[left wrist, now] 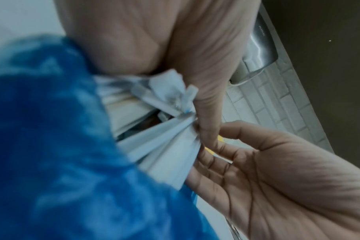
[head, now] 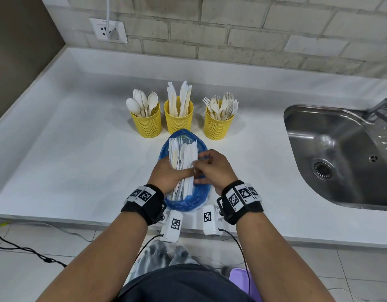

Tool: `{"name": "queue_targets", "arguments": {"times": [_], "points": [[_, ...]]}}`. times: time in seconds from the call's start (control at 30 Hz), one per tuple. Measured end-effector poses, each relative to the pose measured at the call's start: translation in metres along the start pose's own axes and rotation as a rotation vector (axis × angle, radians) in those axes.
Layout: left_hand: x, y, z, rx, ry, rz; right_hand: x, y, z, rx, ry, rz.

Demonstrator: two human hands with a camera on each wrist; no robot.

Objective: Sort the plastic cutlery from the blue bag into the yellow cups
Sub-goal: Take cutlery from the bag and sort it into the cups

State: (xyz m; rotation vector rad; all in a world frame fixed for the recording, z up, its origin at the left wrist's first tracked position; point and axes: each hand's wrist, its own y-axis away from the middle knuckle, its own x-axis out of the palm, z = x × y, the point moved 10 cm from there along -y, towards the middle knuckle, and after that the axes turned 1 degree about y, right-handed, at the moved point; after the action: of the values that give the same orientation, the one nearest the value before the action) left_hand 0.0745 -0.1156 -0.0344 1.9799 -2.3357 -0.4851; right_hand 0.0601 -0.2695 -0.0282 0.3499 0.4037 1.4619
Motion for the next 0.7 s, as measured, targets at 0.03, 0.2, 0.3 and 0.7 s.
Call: {"name": "queue_targets", "arguments": {"times": [0.03, 0.2, 0.3, 0.7], "points": [[0.000, 0.000, 0.002, -0.012, 0.017, 0.003, 0.001, 0.001, 0.002, -0.007, 0.008, 0.010], [0.008, 0.001, -0.003, -0.004, 0.048, 0.044, 0.001, 0.000, 0.006, -0.039, 0.048, 0.019], [0.011, 0.000, -0.007, 0.009, 0.056, 0.072, -0.002, 0.003, 0.014, -0.087, 0.133, -0.039], [0.010, 0.005, -0.011, -0.015, 0.027, 0.076, -0.003, -0.002, 0.022, -0.141, 0.045, -0.042]]}}
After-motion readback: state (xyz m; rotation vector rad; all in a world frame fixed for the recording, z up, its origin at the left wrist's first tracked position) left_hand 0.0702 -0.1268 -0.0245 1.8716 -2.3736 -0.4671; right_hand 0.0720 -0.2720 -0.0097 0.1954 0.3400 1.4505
